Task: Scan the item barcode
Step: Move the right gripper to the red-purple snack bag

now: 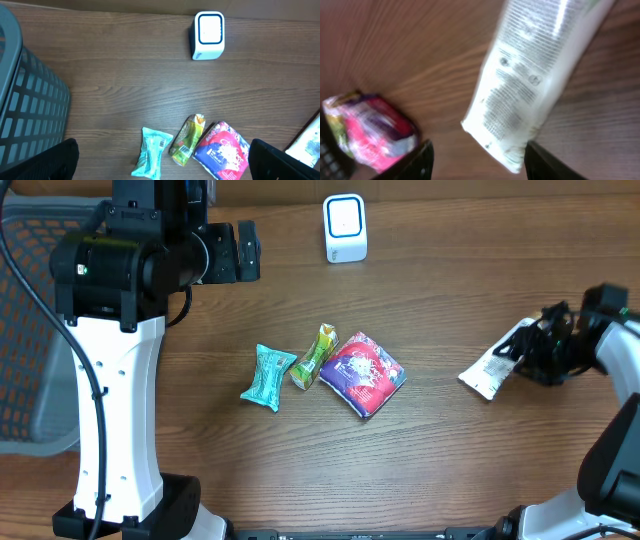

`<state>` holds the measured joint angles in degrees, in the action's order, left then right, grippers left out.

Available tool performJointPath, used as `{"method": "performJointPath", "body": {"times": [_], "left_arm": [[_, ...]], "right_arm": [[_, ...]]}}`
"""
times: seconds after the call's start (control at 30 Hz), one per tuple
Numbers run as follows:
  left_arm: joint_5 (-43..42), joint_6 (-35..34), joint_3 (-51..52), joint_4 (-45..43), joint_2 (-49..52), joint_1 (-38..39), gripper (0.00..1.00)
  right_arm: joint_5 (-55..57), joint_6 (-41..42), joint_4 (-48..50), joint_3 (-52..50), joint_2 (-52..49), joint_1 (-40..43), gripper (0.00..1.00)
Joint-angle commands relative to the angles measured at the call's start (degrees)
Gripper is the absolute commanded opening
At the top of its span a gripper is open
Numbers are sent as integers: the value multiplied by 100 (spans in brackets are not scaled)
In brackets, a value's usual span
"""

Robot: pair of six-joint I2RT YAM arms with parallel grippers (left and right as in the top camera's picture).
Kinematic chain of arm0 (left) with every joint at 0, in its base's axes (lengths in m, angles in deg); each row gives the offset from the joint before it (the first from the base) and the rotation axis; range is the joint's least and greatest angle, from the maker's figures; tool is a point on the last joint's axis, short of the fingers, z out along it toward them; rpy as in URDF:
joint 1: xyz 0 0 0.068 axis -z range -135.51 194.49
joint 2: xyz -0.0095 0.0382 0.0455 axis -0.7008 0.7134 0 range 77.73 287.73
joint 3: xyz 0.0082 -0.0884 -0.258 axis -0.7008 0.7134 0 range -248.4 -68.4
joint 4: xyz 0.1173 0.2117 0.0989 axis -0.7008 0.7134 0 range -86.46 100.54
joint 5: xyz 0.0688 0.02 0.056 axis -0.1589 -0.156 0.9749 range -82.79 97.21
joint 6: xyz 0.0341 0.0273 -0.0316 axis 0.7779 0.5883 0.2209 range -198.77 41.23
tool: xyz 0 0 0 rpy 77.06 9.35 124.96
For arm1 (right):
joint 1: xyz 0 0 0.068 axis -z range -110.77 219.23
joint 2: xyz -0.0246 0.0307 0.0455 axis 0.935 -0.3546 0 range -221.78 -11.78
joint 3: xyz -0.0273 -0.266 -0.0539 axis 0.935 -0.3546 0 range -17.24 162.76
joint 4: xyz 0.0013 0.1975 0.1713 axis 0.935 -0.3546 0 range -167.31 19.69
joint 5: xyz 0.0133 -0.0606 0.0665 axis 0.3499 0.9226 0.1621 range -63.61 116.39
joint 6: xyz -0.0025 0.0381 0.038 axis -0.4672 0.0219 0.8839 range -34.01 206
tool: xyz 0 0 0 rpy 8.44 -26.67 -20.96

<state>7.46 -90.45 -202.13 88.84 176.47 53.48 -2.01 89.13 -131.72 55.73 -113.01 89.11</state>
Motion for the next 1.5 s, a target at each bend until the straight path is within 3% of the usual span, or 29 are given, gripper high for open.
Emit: {"method": "performJointPath", "body": {"times": [0.0,0.13,0.3,0.53,0.6,0.63,0.77,0.83,1.0,1.17,1.33,1.47], "left_arm": [[-22,-35,28,-7,37,2,100],[-22,-35,28,-7,37,2,100],[-22,-35,28,-7,37,2,99],[-24,-35,28,-7,37,2,100],[-22,-35,28,-7,37,2,100],[-22,-35,28,-7,37,2,99],[-22,-35,28,-7,37,2,100],[-22,-35,28,-7,37,2,100],[-22,-35,28,-7,37,2,100],[-22,-35,28,-7,37,2,100],[-24,-35,28,-7,37,2,100],[-22,-35,28,-7,37,2,100]], "right_arm": [[-127,-98,-560,1123,131,-63,53],[-127,-232,-1104,1919,138,-540,52],[-118,205,-938,1888,105,-1491,52],[892,3130,-63,1283,11,-2750,56],[885,3622,234,1054,4,-3027,75],[885,3775,361,953,4,-3147,96],[826,3851,721,656,-17,-3689,100],[817,3851,719,623,-39,-3971,93],[1032,3853,796,612,-61,-4887,63],[1727,4234,822,603,-162,-5781,45],[1893,4385,868,597,-385,-6301,37],[1989,4837,933,343,-621,-6406,38]]}}
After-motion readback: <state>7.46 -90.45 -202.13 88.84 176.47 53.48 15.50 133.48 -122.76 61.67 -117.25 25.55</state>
